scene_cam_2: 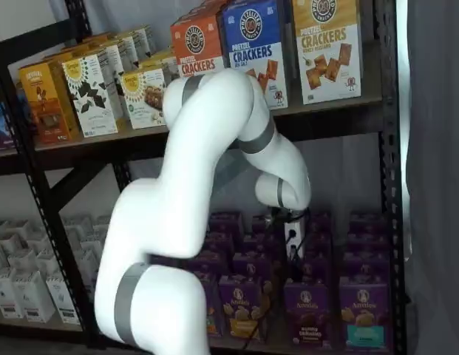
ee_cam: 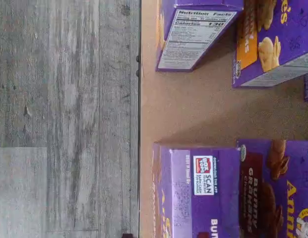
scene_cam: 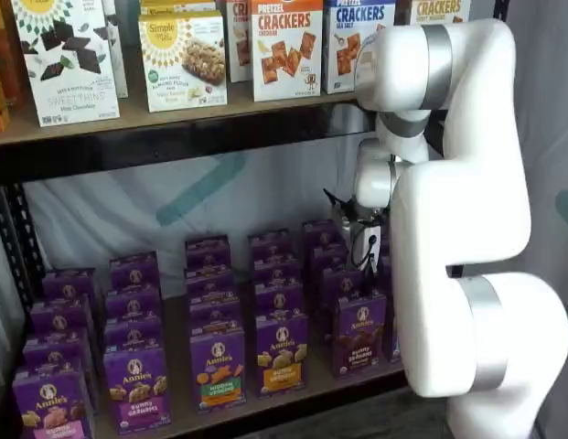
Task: Pick up the purple box with a brown patch in the center, on the bottom shelf, the fifth box from the left
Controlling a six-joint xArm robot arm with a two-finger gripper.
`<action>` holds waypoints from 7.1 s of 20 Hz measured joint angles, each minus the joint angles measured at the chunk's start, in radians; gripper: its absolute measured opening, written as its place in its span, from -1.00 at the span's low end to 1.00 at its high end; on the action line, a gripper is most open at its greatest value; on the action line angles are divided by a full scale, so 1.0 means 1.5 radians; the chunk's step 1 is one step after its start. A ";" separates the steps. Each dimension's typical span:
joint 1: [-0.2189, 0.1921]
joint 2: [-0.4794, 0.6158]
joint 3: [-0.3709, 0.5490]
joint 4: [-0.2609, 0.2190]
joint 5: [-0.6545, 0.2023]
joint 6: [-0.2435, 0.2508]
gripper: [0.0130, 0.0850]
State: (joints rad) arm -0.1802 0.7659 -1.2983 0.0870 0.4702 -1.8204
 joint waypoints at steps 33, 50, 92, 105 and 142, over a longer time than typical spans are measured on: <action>-0.002 0.144 -0.121 -0.207 -0.006 0.180 1.00; -0.008 0.199 -0.167 -0.129 -0.001 0.105 1.00; -0.014 0.154 -0.112 -0.185 -0.024 0.150 -0.56; -0.001 0.090 -0.037 -0.061 -0.005 0.051 -0.56; 0.060 -0.410 0.583 -0.042 -0.121 0.093 -0.56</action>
State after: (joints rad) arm -0.0903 0.1503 -0.4239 0.0241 0.2885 -1.6804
